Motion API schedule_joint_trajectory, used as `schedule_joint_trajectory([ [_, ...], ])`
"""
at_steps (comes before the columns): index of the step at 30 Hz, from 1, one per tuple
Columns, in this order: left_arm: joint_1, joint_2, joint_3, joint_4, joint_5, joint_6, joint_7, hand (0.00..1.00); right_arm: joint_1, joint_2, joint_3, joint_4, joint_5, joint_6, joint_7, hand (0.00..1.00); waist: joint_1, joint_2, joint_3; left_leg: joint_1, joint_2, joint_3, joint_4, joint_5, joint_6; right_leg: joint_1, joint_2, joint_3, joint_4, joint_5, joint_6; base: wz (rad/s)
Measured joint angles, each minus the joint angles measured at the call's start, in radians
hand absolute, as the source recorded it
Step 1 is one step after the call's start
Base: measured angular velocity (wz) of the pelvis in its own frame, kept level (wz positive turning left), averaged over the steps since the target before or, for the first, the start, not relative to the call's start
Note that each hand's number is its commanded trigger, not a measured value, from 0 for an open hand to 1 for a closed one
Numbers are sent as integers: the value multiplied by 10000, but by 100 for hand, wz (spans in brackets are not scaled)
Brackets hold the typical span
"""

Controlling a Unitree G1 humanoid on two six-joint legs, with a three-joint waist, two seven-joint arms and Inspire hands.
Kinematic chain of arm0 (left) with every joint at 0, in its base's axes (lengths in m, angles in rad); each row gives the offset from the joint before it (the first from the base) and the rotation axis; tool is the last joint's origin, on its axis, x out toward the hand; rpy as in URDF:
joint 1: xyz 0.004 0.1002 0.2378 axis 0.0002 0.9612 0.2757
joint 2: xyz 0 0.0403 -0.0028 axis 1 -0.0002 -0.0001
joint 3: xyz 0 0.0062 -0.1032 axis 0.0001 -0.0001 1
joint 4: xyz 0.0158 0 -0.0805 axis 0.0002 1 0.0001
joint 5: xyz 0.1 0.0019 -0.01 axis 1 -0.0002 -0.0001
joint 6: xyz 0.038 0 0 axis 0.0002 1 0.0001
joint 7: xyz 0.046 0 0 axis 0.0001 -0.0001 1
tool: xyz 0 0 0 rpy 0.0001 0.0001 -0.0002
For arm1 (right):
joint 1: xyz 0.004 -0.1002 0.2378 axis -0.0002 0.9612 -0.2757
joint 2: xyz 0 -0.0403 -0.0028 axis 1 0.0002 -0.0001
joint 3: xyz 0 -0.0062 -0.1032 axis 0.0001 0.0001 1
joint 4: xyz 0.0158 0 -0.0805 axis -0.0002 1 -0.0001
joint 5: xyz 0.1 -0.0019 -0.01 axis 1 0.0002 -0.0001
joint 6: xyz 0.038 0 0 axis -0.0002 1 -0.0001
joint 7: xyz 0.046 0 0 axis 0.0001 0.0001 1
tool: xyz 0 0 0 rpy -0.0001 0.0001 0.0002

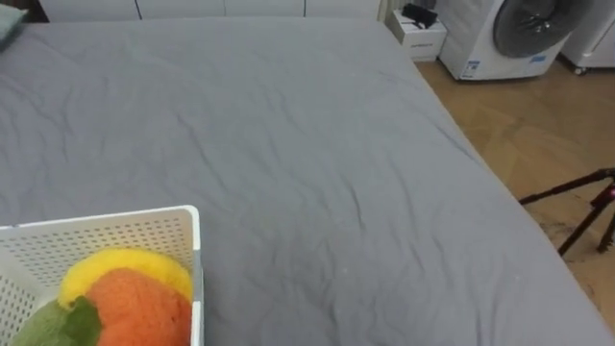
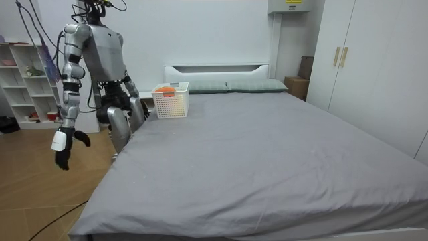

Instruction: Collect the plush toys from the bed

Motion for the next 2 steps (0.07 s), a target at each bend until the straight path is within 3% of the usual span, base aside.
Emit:
schedule_joint_trajectory([
  [2, -16, -1, -58, 35, -16, 60, 11, 0, 52, 221, 574, 336, -207, 155, 469, 0, 0, 53, -23, 4, 5, -13, -1, -7, 0, 10, -25, -44, -36, 35, -4, -4],
])
